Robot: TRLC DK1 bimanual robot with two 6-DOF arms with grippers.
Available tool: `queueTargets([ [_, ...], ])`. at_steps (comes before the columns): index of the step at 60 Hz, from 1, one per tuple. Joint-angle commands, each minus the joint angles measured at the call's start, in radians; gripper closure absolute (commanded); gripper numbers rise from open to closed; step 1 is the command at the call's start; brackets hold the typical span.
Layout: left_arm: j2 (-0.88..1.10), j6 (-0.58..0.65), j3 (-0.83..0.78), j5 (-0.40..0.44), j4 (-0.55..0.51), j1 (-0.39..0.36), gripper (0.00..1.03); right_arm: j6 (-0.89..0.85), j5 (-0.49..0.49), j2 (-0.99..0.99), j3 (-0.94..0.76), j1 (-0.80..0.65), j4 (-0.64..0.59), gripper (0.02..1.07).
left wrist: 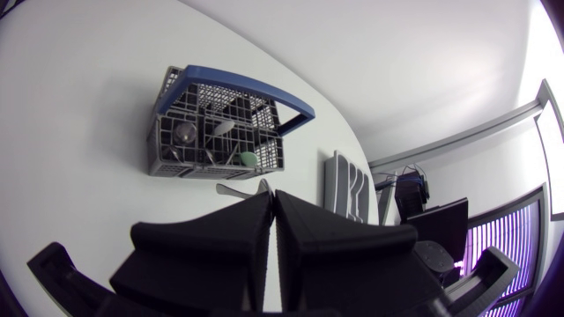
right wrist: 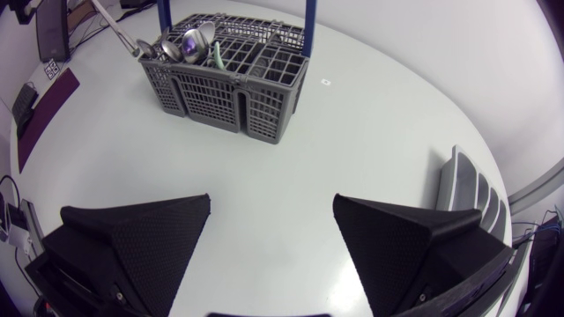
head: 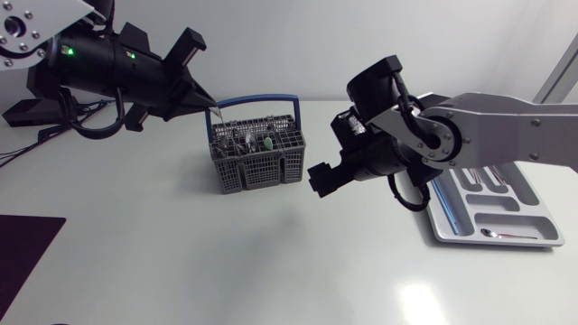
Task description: Unload the cutlery basket into the drawer organizer.
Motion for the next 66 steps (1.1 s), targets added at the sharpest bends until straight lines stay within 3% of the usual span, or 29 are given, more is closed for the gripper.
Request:
queueTargets([
  [1,0.001,0.003,-0.004,0.019,-0.008,-0.031,0.99,-0.038,-0.01,-0.021,-0.001,0.018,-0.018,0.07],
  [19,0.101,-0.015,0.009,0.047,-0.011,-0.088,0.99,-0.165,-0.035,-0.021,0.008,0.023,-0.016,0.07],
  [28,0.136,-0.052,0.035,0.062,-0.007,-0.123,0.99,-0.171,-0.234,-0.053,-0.001,0.018,0.039,0.07],
  [32,0.146,-0.072,0.049,0.085,-0.004,-0.128,0.99,-0.174,-0.268,-0.053,0.005,0.018,0.063,0.07],
  [42,0.17,-0.116,0.072,0.134,0.009,-0.128,0.99,-0.173,-0.282,-0.03,0.034,0.037,0.079,0.07],
  [49,0.189,-0.144,0.084,0.171,0.018,-0.12,0.99,-0.176,-0.28,-0.005,0.043,0.058,0.105,0.14],
  [58,0.218,-0.164,0.099,0.209,0.018,-0.117,0.99,-0.179,-0.21,0.028,0.056,0.09,0.151,0.17],
  [66,0.232,-0.178,0.11,0.232,0.018,-0.116,0.99,-0.202,-0.151,0.059,0.054,0.116,0.212,0.32],
])
